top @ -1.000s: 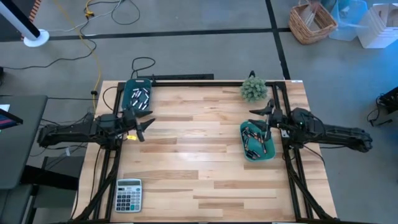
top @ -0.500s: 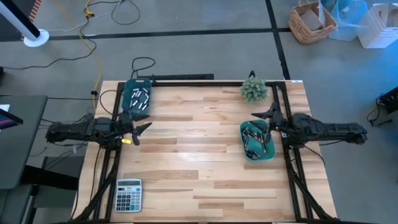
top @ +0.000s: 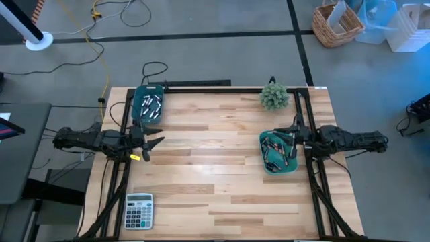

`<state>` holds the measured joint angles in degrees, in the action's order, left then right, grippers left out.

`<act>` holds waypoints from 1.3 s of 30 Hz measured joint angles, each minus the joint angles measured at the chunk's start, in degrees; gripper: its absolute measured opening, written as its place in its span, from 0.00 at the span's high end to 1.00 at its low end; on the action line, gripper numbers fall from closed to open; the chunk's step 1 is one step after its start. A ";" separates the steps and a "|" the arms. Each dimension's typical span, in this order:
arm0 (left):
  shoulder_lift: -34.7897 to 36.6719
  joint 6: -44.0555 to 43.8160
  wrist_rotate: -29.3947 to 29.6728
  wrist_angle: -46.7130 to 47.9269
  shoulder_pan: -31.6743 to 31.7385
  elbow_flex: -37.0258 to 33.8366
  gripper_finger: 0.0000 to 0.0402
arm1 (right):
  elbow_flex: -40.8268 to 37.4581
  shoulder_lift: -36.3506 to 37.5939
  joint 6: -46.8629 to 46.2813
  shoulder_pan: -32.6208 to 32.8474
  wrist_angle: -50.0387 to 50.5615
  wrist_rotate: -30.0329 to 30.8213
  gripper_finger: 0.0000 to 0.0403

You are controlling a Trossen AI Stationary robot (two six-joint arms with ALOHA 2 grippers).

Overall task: Sort batteries
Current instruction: Return to Home Position

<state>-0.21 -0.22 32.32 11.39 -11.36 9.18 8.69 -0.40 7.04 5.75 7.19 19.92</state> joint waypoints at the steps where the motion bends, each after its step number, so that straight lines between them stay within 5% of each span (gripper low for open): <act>1: 0.00 0.37 0.06 -0.86 -0.14 -0.78 0.64 | -0.81 0.38 0.35 0.12 -0.22 -0.01 0.83; 7: 0.00 3.28 -2.60 -4.13 -0.63 -3.65 0.83 | -3.78 0.32 2.44 0.25 -3.52 -1.69 0.98; 12: 0.00 6.45 -8.94 -9.88 -0.63 -5.20 0.98 | -3.78 0.30 2.46 0.27 -4.25 -6.82 0.98; 26: 0.00 7.72 -15.98 -14.76 0.83 -8.07 1.00 | -3.78 0.30 0.66 0.23 -3.97 -18.35 1.00; 39: -0.24 6.98 -23.74 -13.49 9.22 -8.21 1.00 | -3.78 0.30 -0.41 0.23 -2.26 -21.55 1.00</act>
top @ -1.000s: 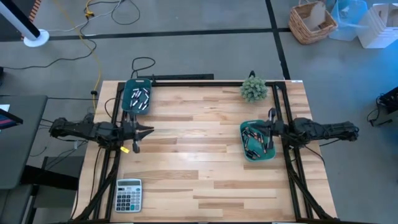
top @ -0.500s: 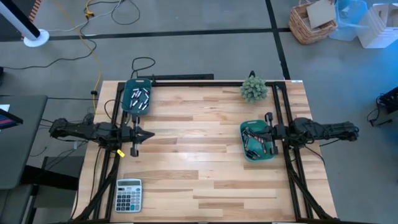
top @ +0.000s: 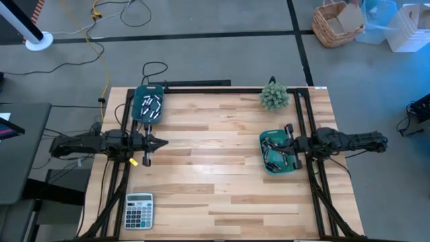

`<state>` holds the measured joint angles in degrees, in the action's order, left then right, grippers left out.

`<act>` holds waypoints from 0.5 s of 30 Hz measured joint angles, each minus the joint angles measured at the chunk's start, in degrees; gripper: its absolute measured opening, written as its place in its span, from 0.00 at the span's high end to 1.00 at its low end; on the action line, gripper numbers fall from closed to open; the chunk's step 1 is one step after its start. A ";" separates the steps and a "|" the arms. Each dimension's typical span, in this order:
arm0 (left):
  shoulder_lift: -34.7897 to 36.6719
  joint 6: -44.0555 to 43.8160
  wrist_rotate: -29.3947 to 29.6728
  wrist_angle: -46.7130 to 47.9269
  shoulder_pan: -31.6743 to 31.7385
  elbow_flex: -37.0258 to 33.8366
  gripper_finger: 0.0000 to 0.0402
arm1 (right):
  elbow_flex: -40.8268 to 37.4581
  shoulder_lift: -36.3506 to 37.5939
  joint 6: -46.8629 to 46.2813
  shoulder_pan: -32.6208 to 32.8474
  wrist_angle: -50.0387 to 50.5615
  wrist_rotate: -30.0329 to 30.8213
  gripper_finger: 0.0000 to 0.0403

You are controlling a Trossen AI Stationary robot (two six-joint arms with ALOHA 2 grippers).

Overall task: Sort batteries
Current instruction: Return to Home Position

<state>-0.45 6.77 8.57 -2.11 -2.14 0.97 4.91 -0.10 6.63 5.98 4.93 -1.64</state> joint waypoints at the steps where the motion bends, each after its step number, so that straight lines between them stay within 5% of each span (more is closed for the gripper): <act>1: 0.00 -0.03 -0.57 0.04 0.54 -0.02 1.00 | 0.00 0.00 -0.27 0.03 -0.59 -0.03 1.00; 6: 0.00 -0.69 -2.31 0.19 2.38 -0.02 1.00 | -3.96 -0.03 -0.18 0.02 -8.52 -0.28 1.00; 15: -0.02 0.79 -1.74 0.10 2.90 -0.07 1.00 | -4.42 0.01 1.99 -1.91 -8.40 -0.30 1.00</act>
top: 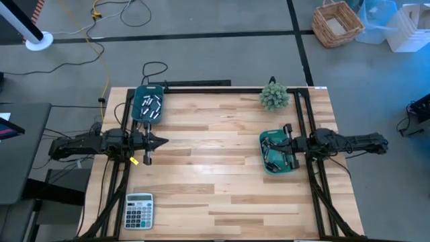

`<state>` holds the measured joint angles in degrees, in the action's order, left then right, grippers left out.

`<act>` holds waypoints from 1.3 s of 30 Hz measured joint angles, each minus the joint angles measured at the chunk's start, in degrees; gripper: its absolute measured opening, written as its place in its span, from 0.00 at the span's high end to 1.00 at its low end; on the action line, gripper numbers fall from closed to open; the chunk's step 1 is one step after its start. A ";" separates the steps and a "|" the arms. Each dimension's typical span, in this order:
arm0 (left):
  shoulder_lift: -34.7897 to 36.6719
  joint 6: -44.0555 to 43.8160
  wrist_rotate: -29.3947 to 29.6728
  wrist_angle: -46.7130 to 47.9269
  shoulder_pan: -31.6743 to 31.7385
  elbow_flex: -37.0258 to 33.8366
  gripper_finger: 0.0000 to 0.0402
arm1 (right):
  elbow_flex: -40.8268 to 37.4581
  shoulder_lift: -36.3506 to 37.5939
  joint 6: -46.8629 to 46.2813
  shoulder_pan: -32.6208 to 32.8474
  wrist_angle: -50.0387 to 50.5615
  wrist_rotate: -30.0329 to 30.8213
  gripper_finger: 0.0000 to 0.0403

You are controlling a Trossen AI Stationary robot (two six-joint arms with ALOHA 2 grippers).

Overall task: Sort batteries
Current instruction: Return to Home Position

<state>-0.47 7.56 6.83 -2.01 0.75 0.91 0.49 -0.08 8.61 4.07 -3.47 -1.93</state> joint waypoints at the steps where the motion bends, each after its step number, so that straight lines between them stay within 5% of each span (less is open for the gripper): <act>1: 0.01 0.27 0.69 -0.12 0.01 -0.02 1.00 | 0.00 -0.02 0.23 -0.51 0.39 0.00 1.00; 14: 0.00 -1.16 5.66 -0.39 1.51 -0.02 1.00 | -0.06 -0.15 -4.74 -8.76 2.04 0.61 0.98; 39: 0.00 -1.81 5.55 -0.34 1.49 -0.02 1.00 | -0.13 -0.34 -5.63 -9.02 2.20 0.59 0.94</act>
